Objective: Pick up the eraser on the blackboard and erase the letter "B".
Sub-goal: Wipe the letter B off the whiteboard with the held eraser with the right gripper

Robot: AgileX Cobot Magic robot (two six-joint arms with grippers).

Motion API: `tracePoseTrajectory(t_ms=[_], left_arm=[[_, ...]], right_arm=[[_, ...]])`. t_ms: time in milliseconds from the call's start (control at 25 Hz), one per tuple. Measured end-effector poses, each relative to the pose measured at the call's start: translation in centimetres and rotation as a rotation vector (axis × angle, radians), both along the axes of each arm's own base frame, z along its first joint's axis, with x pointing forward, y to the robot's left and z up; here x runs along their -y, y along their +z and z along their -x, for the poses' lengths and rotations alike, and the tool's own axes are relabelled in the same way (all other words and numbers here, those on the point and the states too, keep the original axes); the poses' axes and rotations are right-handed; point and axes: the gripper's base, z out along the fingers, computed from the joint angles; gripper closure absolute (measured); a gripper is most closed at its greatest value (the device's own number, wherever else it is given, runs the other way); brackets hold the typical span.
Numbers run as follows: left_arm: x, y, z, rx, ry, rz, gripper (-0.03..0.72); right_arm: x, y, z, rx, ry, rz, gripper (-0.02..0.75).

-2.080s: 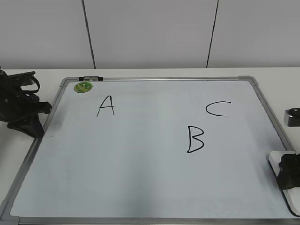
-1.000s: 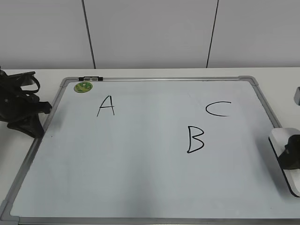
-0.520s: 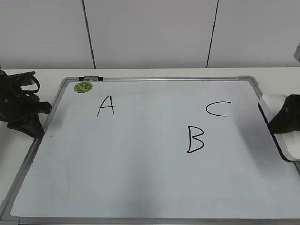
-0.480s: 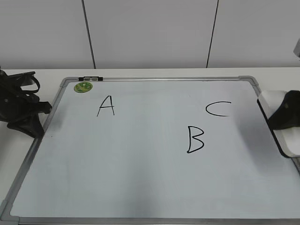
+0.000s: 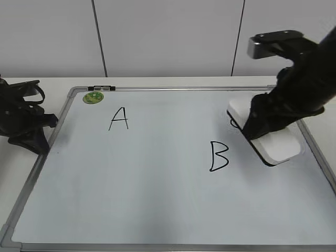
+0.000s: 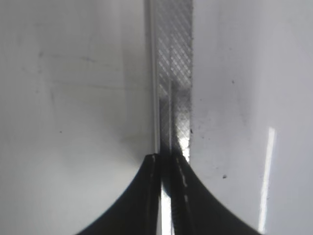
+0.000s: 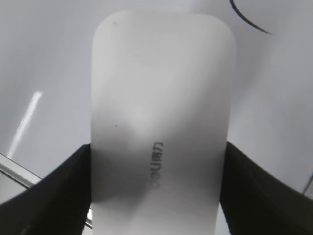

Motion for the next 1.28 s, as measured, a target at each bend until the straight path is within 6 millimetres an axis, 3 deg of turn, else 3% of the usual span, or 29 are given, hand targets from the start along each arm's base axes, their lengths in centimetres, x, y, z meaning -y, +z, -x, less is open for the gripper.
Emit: tracePoseTrajectory(t_ms=[280, 760, 960, 1280], left_arm=[[0.0, 0.0, 0.0, 0.0, 0.001, 0.001, 0.678], [0.0, 0.0, 0.0, -0.002, 0.001, 0.002, 0.678], [0.0, 0.0, 0.0, -0.003, 0.0, 0.002, 0.678], [0.0, 0.0, 0.0, -0.003, -0.001, 0.0, 0.678]], right_arm=[[-3.6, -3.2, -3.6, -0.058, 0.103, 0.148, 0.182], [-4.7, -9.5, -7.3, -0.079, 0.136, 0.229, 0.182], [-5.0, -10.7, -8.2, -0.08, 0.142, 0.241, 0.183], [-5.3, -10.7, -9.5, -0.089, 0.149, 0.269, 0.183]])
